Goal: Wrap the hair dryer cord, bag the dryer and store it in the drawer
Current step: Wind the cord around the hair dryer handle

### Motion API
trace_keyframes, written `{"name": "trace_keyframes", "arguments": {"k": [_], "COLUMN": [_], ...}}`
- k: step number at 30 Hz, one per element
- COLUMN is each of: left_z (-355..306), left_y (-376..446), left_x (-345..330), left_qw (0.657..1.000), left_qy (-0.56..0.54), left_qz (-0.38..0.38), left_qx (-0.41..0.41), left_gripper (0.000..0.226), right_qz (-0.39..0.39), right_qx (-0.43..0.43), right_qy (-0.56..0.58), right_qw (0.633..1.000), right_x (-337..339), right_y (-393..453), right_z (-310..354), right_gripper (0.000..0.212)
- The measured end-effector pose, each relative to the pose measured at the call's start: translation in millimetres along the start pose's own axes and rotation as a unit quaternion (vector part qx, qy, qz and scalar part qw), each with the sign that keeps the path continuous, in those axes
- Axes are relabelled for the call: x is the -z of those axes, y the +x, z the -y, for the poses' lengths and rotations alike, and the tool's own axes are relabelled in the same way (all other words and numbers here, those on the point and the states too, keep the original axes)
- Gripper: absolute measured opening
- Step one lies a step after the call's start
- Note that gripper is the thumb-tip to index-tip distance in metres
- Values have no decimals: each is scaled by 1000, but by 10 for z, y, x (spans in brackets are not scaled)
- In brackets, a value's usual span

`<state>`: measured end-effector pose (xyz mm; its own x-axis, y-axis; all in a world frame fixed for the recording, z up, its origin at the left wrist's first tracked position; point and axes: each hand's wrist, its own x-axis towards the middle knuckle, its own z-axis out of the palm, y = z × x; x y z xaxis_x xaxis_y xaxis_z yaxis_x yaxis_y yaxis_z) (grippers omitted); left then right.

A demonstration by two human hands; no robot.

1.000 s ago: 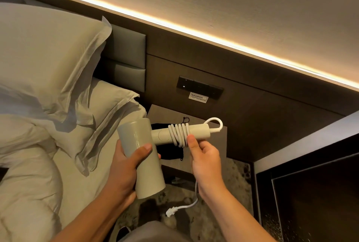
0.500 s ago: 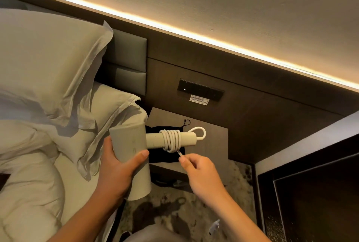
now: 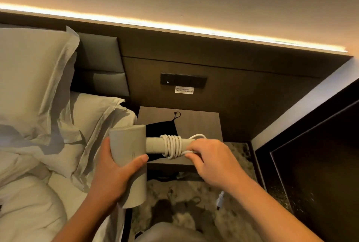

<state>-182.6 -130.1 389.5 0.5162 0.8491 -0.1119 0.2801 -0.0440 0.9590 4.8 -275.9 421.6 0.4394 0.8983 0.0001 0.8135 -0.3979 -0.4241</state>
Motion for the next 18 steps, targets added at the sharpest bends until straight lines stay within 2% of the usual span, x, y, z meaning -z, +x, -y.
{"name": "trace_keyframes", "arguments": {"k": [3, 6, 9, 11, 15, 18], "left_z": [-166, -313, -423, -487, -619, -711], "left_y": [22, 31, 37, 18, 9, 17], "left_x": [-43, -128, -219, -272, -383, -443], "left_qw": [999, 998, 995, 990, 978, 965], "left_qy": [5, 6, 7, 13, -11, -57], "left_qz": [33, 59, 103, 137, 206, 246], "left_qx": [-10, -4, 2, 4, 26, 64], "left_gripper": [97, 99, 103, 99, 85, 97], "right_qz": [-20, -72, -126, -111, -78, -68], "right_qx": [43, 38, -11, -29, -13, -3], "right_qy": [1, 7, 7, 33, 192, 260], "right_qw": [999, 997, 992, 993, 978, 963], "right_x": [182, 331, 501, 588, 686, 748], "right_y": [-47, -99, -163, -233, -348, -376], "right_z": [-107, -196, -364, -490, -736, -872], "right_gripper": [13, 15, 38, 43, 15, 10]}}
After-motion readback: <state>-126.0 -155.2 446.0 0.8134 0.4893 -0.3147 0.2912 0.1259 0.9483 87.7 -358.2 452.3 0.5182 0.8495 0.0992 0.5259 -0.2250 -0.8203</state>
